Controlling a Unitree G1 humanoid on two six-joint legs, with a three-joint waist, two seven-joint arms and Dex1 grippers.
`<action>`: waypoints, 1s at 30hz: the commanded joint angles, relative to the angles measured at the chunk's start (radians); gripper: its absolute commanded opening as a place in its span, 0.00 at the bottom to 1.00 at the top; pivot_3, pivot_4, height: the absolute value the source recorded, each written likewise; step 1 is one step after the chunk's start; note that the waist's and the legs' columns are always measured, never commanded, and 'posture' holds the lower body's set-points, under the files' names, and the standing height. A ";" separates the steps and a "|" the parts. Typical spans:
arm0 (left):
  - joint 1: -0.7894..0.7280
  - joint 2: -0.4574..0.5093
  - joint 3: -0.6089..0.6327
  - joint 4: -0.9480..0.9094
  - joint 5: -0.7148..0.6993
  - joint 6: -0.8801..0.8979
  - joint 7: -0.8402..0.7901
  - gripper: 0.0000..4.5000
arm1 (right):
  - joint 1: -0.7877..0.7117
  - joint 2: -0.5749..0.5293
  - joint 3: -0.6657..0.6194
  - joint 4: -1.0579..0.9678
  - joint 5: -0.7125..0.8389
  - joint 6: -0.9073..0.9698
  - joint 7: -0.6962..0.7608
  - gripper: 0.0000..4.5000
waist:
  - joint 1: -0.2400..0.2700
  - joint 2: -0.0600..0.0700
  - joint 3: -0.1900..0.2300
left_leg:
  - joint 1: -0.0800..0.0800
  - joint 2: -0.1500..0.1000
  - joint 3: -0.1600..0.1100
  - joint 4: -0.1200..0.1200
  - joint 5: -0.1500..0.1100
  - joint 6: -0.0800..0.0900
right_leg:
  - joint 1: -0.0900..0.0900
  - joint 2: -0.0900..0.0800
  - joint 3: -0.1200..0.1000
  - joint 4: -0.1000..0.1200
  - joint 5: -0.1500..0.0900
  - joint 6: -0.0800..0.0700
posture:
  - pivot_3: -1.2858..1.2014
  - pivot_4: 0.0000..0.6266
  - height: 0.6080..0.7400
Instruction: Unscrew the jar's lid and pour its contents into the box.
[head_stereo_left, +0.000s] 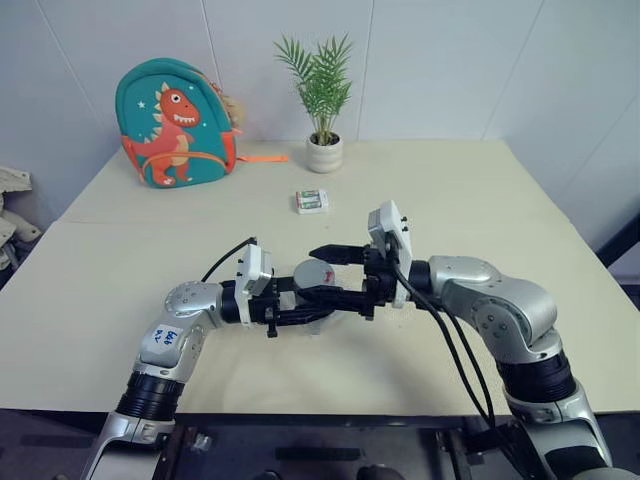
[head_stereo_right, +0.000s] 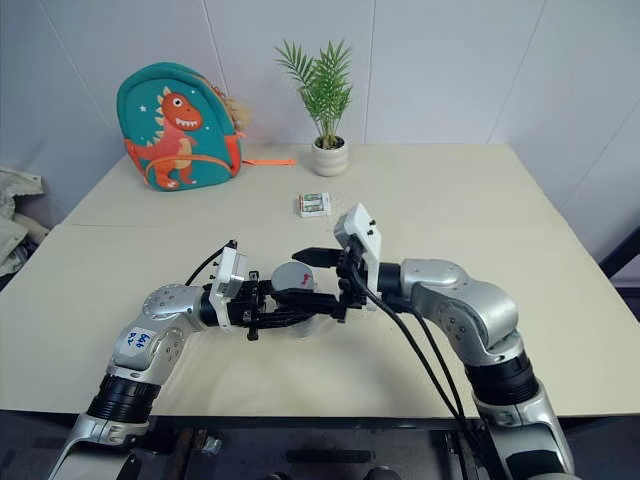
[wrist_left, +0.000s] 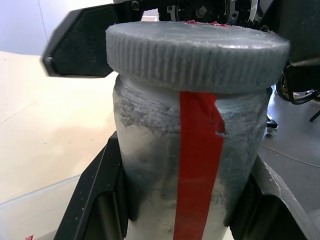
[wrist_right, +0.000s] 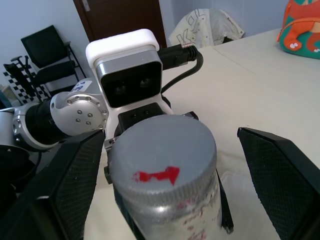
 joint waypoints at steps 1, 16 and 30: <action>-0.011 -0.001 0.010 -0.031 -0.013 -0.007 0.003 0.44 | -0.027 0.015 -0.003 -0.010 -0.012 -0.025 -0.003 0.99 | 0.000 0.000 0.000 | 0.000 0.000 0.000 0.000 0.000 0.000 | 0.000 0.000 0.000 0.000 0.000 0.000 | 0.52 0.24 1.00; -0.011 0.004 0.010 -0.035 -0.017 -0.005 0.010 0.44 | 0.000 -0.115 -0.096 0.055 -0.059 -0.055 0.039 0.99 | 0.001 0.000 0.000 | 0.000 0.000 0.000 0.000 0.000 0.000 | 0.000 0.000 0.000 0.000 0.000 0.000 | 0.52 0.24 1.00; -0.015 0.006 0.017 -0.022 -0.014 -0.009 -0.003 0.44 | 0.080 -0.228 -0.256 0.077 0.024 -0.014 0.087 0.99 | 0.001 0.000 0.000 | 0.000 0.000 0.001 0.000 0.000 0.000 | 0.000 0.000 0.000 -0.001 0.000 0.000 | 0.52 0.24 1.00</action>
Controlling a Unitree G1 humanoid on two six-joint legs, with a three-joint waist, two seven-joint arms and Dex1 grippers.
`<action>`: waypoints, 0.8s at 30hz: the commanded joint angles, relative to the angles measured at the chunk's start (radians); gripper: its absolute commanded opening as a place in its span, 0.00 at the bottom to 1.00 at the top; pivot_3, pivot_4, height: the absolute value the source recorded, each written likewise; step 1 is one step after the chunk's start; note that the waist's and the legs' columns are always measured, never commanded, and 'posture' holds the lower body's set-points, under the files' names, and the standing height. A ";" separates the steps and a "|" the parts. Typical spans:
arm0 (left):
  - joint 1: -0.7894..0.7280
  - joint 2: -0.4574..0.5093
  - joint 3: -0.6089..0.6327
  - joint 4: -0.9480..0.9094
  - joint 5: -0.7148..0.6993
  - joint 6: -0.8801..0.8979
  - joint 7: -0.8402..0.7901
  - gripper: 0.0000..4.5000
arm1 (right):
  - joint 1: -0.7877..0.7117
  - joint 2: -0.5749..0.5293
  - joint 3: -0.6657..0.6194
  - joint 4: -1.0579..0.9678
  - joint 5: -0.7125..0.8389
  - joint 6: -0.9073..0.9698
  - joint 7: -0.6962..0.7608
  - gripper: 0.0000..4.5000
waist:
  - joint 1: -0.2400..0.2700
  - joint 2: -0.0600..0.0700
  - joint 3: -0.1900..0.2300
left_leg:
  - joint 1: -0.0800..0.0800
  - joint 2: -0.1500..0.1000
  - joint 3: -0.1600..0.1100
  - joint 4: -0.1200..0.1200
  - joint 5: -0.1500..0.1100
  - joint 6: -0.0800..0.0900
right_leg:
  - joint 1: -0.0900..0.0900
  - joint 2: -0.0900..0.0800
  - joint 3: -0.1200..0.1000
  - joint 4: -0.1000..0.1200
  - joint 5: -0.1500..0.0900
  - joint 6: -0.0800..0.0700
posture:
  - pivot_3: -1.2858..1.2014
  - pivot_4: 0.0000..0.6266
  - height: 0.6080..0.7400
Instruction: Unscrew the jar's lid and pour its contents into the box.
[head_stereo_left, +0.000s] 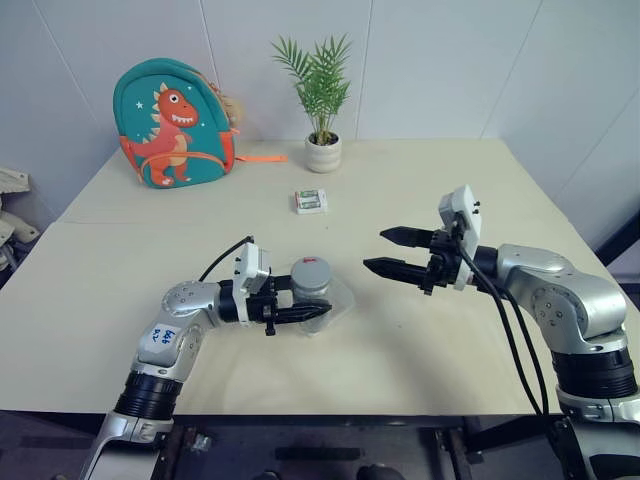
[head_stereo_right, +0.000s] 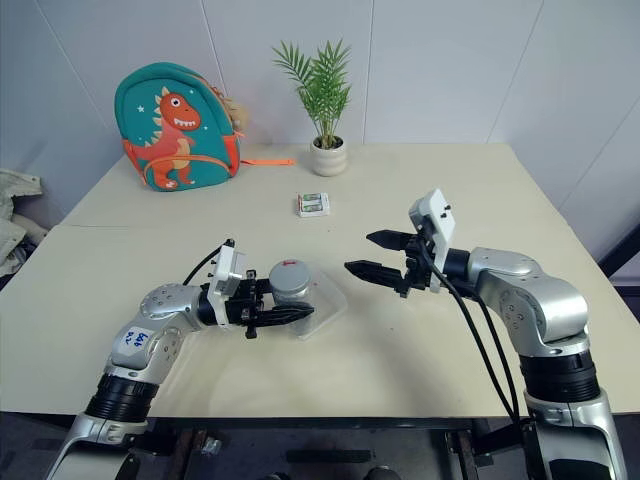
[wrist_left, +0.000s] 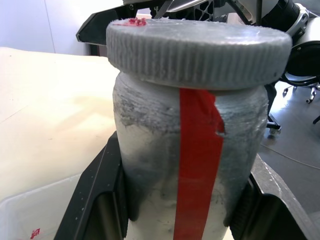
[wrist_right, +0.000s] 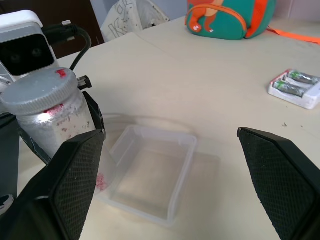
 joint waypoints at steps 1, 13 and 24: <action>-0.015 0.000 0.007 -0.028 -0.011 -0.020 -0.009 0.44 | 0.004 -0.013 -0.033 -0.056 0.048 0.012 0.015 0.99 | 0.000 0.000 0.000 | 0.000 0.000 0.000 0.000 0.000 0.000 | 0.000 0.000 0.000 0.000 0.000 0.000 | 0.52 0.24 1.00; -0.008 0.000 0.004 -0.039 -0.010 -0.012 -0.011 0.44 | -0.062 0.154 0.108 -0.248 0.121 0.137 -0.160 0.99 | 0.003 0.000 0.000 | 0.000 0.000 -0.001 0.000 0.000 0.000 | 0.000 0.000 0.000 0.001 0.000 0.000 | 0.52 0.24 1.00; -0.005 0.006 0.003 -0.053 -0.013 -0.004 -0.010 0.44 | -0.101 0.168 0.224 -0.205 0.000 0.024 -0.111 0.99 | -0.001 0.000 0.000 | 0.000 0.000 -0.001 0.000 0.000 0.000 | 0.000 0.000 0.000 0.000 0.000 0.000 | 0.52 0.24 1.00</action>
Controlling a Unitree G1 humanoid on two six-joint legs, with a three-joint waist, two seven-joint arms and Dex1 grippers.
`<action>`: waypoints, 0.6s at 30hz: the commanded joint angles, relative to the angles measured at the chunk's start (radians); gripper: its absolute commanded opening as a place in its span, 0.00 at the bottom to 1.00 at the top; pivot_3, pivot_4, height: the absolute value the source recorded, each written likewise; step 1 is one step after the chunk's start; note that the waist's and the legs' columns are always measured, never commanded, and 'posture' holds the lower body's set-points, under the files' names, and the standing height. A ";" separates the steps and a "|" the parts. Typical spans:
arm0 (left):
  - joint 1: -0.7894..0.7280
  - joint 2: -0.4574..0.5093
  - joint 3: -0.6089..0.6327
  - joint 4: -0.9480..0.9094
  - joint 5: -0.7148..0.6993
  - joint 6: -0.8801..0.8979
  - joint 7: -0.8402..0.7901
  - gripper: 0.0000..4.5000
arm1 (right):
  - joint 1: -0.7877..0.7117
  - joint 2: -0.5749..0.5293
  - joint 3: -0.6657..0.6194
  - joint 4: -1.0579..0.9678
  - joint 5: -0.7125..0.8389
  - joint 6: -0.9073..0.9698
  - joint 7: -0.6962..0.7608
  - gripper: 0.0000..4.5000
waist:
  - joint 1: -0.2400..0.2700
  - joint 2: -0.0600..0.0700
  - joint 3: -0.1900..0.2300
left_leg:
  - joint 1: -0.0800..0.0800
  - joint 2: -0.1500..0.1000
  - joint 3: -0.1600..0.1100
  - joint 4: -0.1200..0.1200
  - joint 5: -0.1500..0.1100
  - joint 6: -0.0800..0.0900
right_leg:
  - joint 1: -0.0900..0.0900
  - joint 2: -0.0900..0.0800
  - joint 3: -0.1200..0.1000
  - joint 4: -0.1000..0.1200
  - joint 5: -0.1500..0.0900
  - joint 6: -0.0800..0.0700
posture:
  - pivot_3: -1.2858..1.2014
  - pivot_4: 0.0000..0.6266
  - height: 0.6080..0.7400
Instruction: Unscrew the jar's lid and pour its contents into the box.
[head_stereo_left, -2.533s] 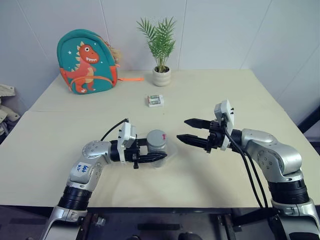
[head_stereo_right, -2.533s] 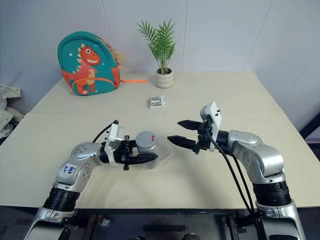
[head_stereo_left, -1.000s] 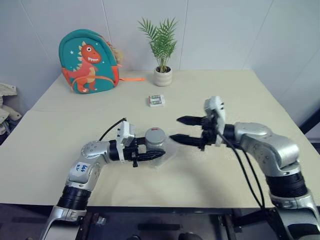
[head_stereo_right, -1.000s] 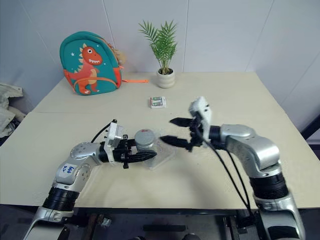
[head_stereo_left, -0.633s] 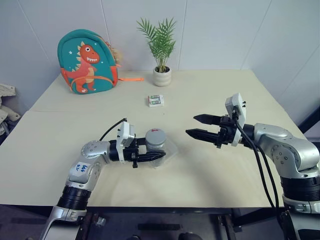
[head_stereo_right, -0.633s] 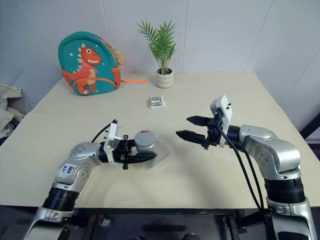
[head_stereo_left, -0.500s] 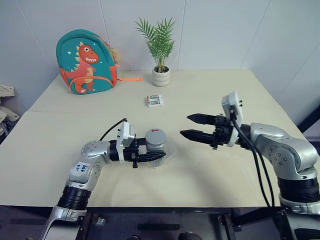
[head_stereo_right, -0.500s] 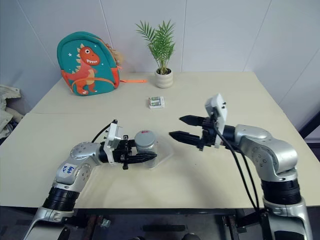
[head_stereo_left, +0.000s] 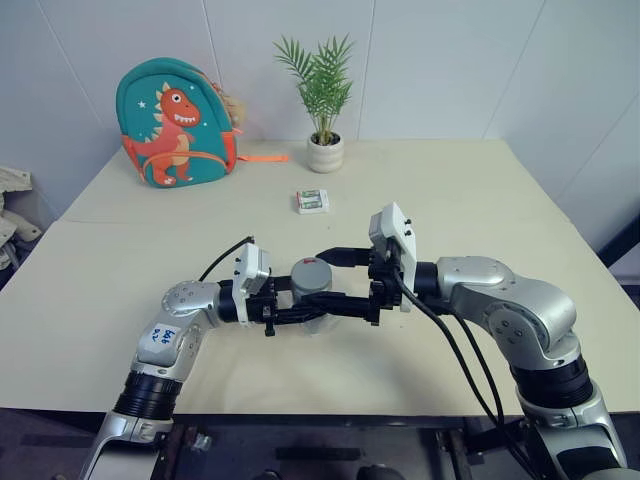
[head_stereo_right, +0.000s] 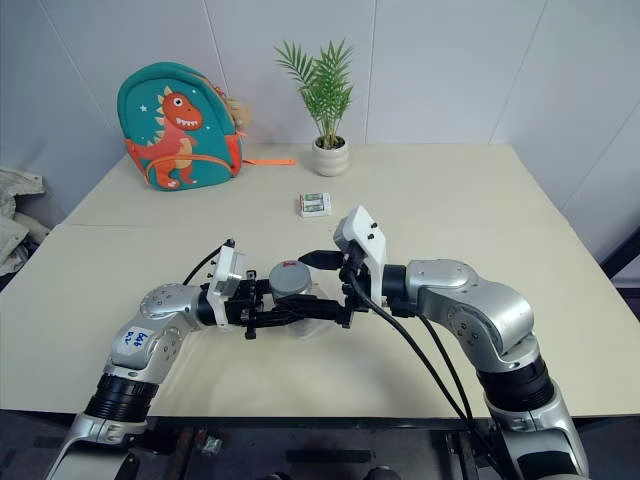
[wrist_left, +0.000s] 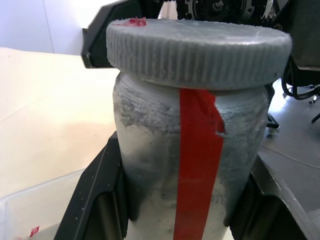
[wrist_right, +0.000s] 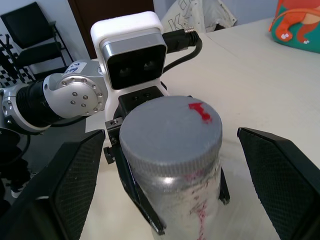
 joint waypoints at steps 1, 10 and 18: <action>-0.004 0.003 0.003 -0.051 -0.013 -0.005 0.000 0.44 | -0.030 0.022 0.000 0.010 -0.021 -0.043 0.005 0.99 | 0.000 0.000 0.000 | 0.000 0.000 0.000 0.000 0.000 0.000 | 0.000 0.000 0.000 0.000 0.000 0.000 | 0.52 0.24 1.00; -0.001 0.001 0.002 -0.057 -0.014 0.001 0.006 0.44 | -0.042 0.031 -0.008 0.060 -0.063 -0.083 0.011 0.99 | 0.001 0.000 0.000 | 0.000 0.000 0.000 0.000 0.000 0.000 | 0.000 0.000 0.000 0.000 0.000 0.000 | 0.52 0.24 1.00; -0.004 0.002 0.004 -0.054 -0.014 0.000 0.009 0.44 | -0.016 -0.018 -0.060 0.050 -0.029 -0.092 0.070 0.99 | 0.002 0.000 0.000 | 0.000 0.000 0.000 0.000 0.000 0.000 | 0.000 0.000 0.000 0.000 0.000 0.000 | 0.52 0.24 1.00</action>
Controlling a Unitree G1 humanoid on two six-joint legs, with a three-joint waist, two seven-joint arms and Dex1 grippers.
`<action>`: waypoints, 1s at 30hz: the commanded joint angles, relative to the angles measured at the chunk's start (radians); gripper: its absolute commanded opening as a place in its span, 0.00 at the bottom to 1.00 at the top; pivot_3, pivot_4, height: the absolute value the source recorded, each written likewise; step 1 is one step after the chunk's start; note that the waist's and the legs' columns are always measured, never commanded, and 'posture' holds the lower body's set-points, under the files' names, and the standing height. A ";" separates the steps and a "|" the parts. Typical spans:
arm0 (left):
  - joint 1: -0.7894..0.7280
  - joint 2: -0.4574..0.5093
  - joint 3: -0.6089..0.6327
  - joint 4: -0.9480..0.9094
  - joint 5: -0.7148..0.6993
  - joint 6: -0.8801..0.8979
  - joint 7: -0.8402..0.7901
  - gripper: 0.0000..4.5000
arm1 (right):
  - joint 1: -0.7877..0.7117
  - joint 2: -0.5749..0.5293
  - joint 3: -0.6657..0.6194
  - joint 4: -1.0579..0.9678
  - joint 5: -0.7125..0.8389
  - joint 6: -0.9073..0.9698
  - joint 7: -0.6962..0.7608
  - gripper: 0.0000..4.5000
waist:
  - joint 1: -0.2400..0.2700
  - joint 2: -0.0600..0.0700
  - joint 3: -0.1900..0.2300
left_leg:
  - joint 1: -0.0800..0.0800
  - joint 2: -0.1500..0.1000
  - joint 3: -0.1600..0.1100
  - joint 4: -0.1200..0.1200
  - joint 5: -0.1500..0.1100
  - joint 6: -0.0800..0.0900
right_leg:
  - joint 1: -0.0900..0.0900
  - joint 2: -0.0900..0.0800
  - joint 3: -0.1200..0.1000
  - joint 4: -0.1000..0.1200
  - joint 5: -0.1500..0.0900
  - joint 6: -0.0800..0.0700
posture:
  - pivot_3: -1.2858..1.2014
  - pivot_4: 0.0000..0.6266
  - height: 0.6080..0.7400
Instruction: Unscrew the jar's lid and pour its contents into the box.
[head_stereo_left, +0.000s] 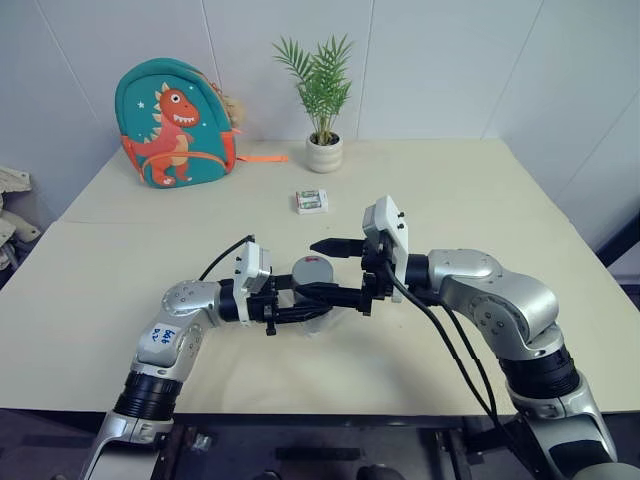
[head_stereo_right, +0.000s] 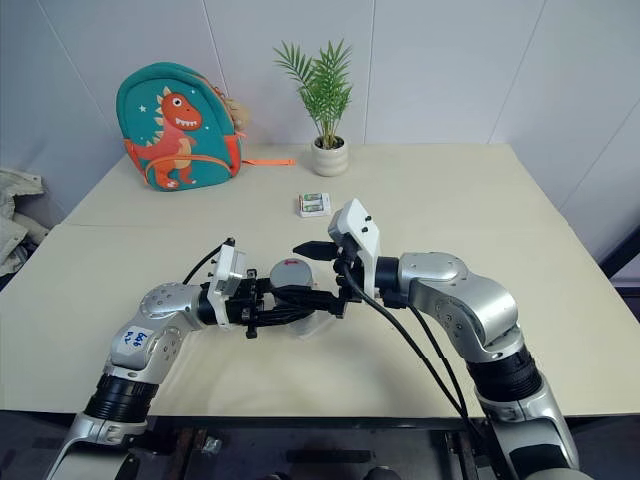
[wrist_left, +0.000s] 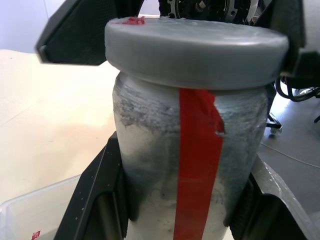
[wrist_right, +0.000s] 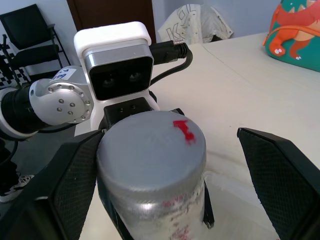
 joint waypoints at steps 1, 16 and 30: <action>-0.005 0.002 0.004 -0.037 -0.014 -0.009 -0.006 0.44 | 0.004 -0.032 -0.071 -0.013 0.021 -0.018 0.021 0.99 | 0.000 0.000 0.000 | 0.000 0.000 0.000 0.000 0.000 0.000 | 0.000 0.000 0.000 0.000 0.000 0.000 | 0.52 0.24 1.00; -0.001 0.001 0.004 -0.042 -0.017 -0.006 -0.001 0.44 | 0.022 -0.092 -0.103 0.029 0.035 -0.019 0.079 0.99 | -0.001 0.000 0.000 | 0.000 0.000 0.000 0.000 0.000 0.000 | 0.000 0.000 0.000 0.000 0.000 0.000 | 0.52 0.24 1.00; 0.004 0.005 0.007 -0.049 -0.018 -0.001 0.001 0.44 | 0.017 -0.086 -0.159 -0.014 0.157 0.012 0.127 0.99 | -0.001 0.000 0.000 | 0.000 0.000 0.000 0.000 0.000 0.000 | 0.000 0.000 0.000 0.000 0.000 0.000 | 0.52 0.24 1.00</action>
